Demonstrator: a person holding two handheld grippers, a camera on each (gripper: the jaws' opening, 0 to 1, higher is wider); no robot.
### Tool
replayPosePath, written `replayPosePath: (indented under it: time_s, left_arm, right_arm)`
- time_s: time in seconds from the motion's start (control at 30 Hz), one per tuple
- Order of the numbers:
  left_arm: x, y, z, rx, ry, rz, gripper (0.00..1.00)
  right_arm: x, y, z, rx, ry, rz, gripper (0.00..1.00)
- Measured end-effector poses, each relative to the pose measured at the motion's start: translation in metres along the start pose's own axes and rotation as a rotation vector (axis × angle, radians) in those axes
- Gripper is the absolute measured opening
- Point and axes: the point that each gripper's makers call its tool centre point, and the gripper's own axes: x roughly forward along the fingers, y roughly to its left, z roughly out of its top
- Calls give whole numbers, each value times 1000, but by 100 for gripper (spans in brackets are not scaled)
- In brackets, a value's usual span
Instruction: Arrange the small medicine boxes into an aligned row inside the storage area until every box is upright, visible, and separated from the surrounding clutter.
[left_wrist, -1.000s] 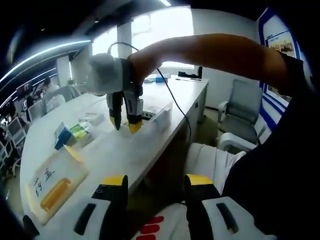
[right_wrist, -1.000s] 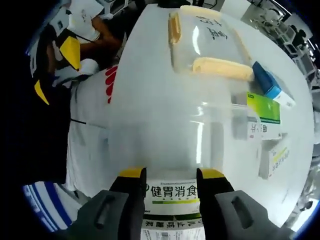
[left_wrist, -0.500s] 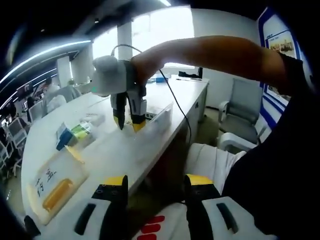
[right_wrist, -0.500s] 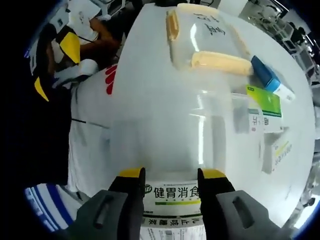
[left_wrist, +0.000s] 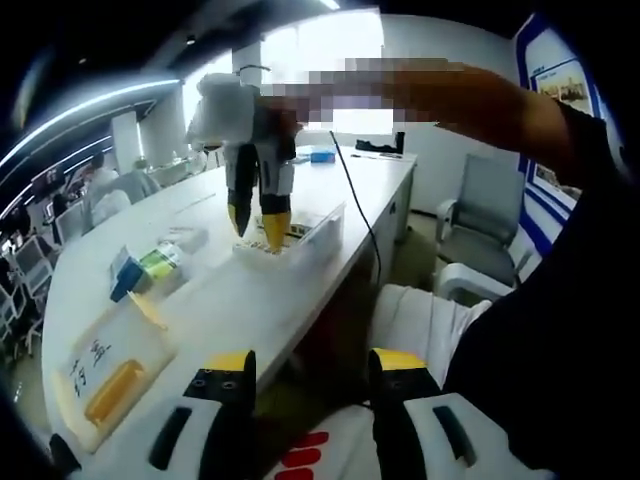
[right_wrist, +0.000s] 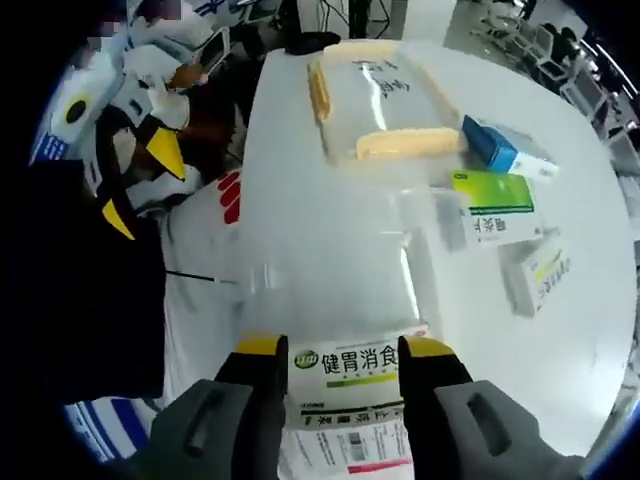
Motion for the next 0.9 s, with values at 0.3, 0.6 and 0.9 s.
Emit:
replayPosePath:
  time_s: [0.3,0.6,0.9]
  left_arm:
    - [1,1,0,-1,0,-2,45]
    - [1,4,1,0,-6,-2,45]
    - [-5,-1,3,9,-6,8,45]
  right_arm:
    - [-28,-4,-7,122,-63,5,47]
    - [-45,-27,18,280,-241,-20,45]
    - [-57,-73,30,560,-369,-116,42]
